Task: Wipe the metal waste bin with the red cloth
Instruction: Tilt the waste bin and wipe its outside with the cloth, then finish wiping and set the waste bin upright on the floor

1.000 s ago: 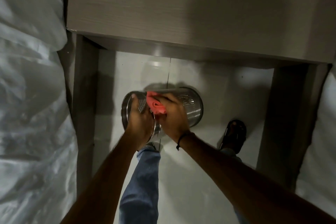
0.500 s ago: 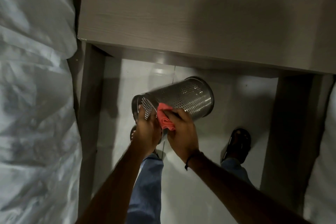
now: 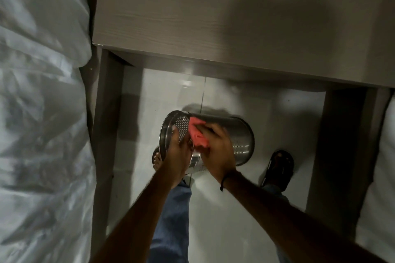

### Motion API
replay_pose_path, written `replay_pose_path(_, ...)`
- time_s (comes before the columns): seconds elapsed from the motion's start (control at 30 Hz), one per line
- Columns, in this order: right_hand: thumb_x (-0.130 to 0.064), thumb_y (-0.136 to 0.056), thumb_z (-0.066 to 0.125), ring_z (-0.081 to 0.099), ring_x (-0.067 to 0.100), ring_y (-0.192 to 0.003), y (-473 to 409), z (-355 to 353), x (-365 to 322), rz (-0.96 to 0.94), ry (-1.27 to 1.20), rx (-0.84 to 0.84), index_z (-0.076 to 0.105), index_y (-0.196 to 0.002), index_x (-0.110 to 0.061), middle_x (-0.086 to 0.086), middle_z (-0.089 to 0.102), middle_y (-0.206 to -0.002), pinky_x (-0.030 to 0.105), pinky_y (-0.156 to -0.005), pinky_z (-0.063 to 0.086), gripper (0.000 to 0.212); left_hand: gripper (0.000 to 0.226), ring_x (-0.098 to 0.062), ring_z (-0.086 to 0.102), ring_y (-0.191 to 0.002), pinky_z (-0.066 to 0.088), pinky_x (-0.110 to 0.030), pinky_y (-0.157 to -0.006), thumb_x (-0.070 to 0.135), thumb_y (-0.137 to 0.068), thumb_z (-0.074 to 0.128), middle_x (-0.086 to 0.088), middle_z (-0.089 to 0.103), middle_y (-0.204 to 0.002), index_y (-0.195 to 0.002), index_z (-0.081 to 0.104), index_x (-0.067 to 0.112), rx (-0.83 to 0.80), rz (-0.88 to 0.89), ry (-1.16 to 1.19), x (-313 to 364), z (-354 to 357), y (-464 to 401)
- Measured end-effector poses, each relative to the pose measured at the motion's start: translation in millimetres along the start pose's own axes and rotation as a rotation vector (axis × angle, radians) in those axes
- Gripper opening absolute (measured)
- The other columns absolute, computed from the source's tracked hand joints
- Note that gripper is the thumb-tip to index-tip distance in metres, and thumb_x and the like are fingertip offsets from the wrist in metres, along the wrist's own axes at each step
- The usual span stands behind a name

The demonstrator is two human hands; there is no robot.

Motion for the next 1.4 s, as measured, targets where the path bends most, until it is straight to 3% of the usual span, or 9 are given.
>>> replay_pose_path(0.17,-0.004,-0.086,0.065,0.059,0.027,-0.113,-38,-9,7,0.047,0.01,-0.025,0.059,-0.139,-0.026,0.004,0.066,-0.124,0.037,-0.096,0.056,0.057,0.077,-0.033,0.048,-0.141,0.037,-0.057,-0.117,0.086,-0.08,0.023,-0.004,0.054,-0.15,-0.127,0.059,0.037,-0.072,-0.132,-0.176,-28,7,0)
replay_pose_path(0.4,-0.026,-0.095,0.062,0.059,0.02,-0.121,23,-8,17,0.081,-0.141,-0.056,0.056,-0.142,-0.031,-0.003,0.064,-0.13,0.036,-0.106,0.052,0.047,0.091,-0.026,0.075,-0.112,0.048,-0.042,-0.097,0.081,-0.09,0.027,-0.018,0.077,-0.121,-0.123,0.063,0.005,-0.041,-0.093,0.264,-6,21,-10)
replay_pose_path(0.6,-0.013,-0.088,0.066,0.069,0.025,-0.09,-18,-30,8,0.176,-0.11,0.191,0.073,-0.11,-0.01,0.008,0.071,-0.104,0.027,-0.077,0.053,0.023,0.081,-0.02,0.048,-0.144,0.05,-0.02,-0.098,0.072,-0.091,0.036,-0.003,0.051,-0.157,-0.151,0.048,0.02,-0.049,-0.032,-0.082,2,44,-4)
replay_pose_path(0.77,-0.037,-0.078,0.077,0.061,0.026,-0.11,-40,-41,12,0.304,-0.136,0.119,0.062,-0.127,-0.011,0.009,0.064,-0.124,0.033,-0.097,0.053,0.058,0.089,-0.026,0.04,-0.15,0.045,-0.023,-0.101,0.077,-0.086,0.038,-0.008,0.046,-0.158,-0.151,0.045,0.017,-0.094,-0.072,-0.333,-7,43,6)
replay_pose_path(0.9,-0.019,-0.075,0.076,0.067,0.031,-0.108,-42,-50,33,0.364,-0.1,0.164,0.066,-0.125,-0.012,0.013,0.068,-0.12,0.036,-0.093,0.056,0.052,0.036,-0.019,0.057,-0.127,0.044,-0.023,-0.102,0.056,-0.101,0.039,0.001,0.061,-0.128,-0.122,0.057,0.033,-0.108,-0.113,-0.405,-8,46,-1)
replay_pose_path(0.97,-0.013,-0.075,0.074,0.07,0.031,-0.103,-47,-53,45,0.406,-0.092,0.152,0.069,-0.119,-0.016,0.01,0.072,-0.115,0.038,-0.091,0.059,0.045,0.024,-0.018,0.063,-0.099,0.048,-0.019,-0.084,0.038,-0.101,0.048,-0.004,0.074,-0.103,-0.104,0.069,0.026,0.062,0.227,-0.698,5,34,-7)
replay_pose_path(1.07,-0.02,-0.076,0.079,0.072,0.026,-0.106,-59,-48,59,0.475,-0.154,0.073,0.071,-0.121,-0.022,0.006,0.076,-0.117,0.037,-0.095,0.059,0.045,0.024,-0.039,0.064,-0.101,0.052,-0.045,-0.086,0.019,-0.089,0.062,-0.021,0.071,-0.111,-0.105,0.071,0.004,0.493,0.66,-1.283,19,-1,-10)
replay_pose_path(1.17,-0.024,-0.074,0.083,0.072,0.023,-0.105,-68,-35,62,0.472,-0.192,0.072,0.073,-0.119,-0.022,0.005,0.078,-0.113,0.027,-0.093,0.055,0.045,0.034,-0.045,0.059,-0.105,0.051,-0.055,-0.088,0.005,-0.081,0.071,-0.026,0.064,-0.119,-0.114,0.063,0.0,0.703,0.568,-1.468,24,-34,-12)
replay_pose_path(1.4,-0.023,-0.071,0.083,0.074,0.021,-0.086,-64,-42,58,0.562,-0.3,0.192,0.079,-0.098,-0.018,0.005,0.08,-0.088,0.035,-0.084,0.06,0.028,0.028,-0.036,0.057,-0.112,0.056,-0.041,-0.092,0.01,-0.091,0.066,-0.021,0.058,-0.125,-0.118,0.064,0.003,0.62,0.522,-1.245,50,-50,-7)
Point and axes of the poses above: each hand's wrist, its own y-axis away from the middle knuckle, its own z-axis out of the palm, x = y × z, the point moved 3 cm from there along -y, towards the middle knuckle
